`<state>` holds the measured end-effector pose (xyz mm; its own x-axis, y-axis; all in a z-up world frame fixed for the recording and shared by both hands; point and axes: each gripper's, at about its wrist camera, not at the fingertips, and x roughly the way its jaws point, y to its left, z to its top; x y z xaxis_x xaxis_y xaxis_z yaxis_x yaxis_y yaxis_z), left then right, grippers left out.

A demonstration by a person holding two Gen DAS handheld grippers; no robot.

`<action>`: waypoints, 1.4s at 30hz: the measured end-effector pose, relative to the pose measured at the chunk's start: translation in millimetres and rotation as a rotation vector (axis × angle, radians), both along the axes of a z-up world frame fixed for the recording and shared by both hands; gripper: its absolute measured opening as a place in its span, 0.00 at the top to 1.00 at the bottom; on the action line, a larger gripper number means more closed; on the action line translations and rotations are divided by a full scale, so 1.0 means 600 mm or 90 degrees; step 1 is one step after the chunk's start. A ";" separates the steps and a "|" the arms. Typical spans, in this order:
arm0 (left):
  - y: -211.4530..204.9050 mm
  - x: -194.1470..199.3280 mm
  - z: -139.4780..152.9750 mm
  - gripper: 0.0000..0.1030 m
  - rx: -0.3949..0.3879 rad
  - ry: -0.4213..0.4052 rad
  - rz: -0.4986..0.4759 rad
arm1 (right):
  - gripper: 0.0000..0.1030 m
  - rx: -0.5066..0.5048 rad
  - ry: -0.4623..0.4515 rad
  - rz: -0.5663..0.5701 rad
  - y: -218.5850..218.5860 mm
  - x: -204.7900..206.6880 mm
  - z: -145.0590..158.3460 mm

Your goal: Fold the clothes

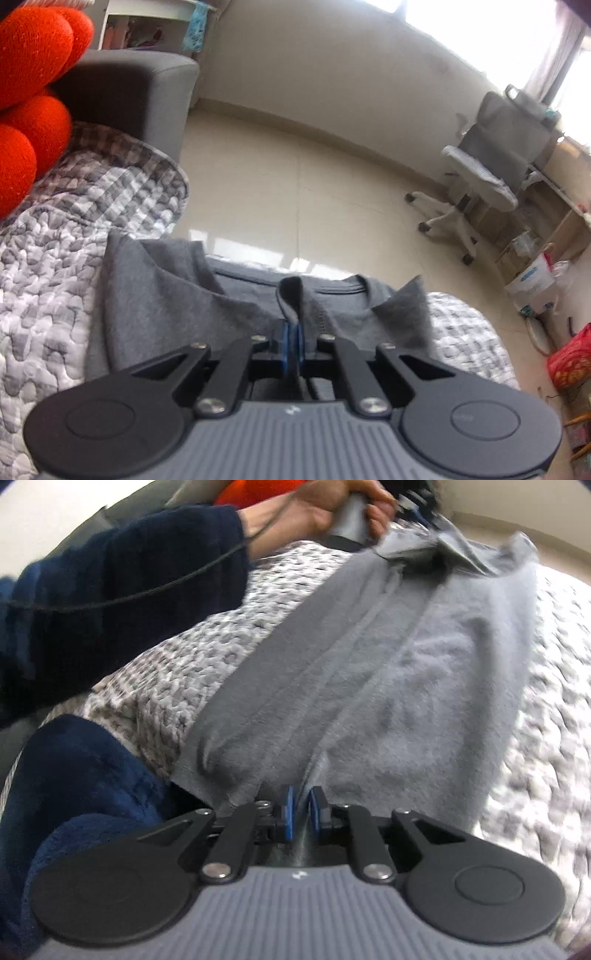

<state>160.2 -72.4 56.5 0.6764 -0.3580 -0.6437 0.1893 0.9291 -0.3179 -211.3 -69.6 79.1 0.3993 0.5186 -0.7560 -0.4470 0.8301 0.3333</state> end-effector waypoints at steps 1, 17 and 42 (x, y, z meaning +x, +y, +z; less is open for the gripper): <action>-0.001 -0.004 0.003 0.96 -0.005 -0.002 -0.005 | 0.84 -0.007 0.007 -0.013 -0.004 0.001 -0.004; 0.036 -0.018 -0.017 0.94 0.016 0.020 0.054 | 0.83 0.043 0.026 -0.094 -0.037 0.011 -0.007; 0.059 -0.386 0.040 0.57 0.031 0.120 -0.123 | 0.82 0.073 0.008 -0.240 -0.121 -0.126 -0.023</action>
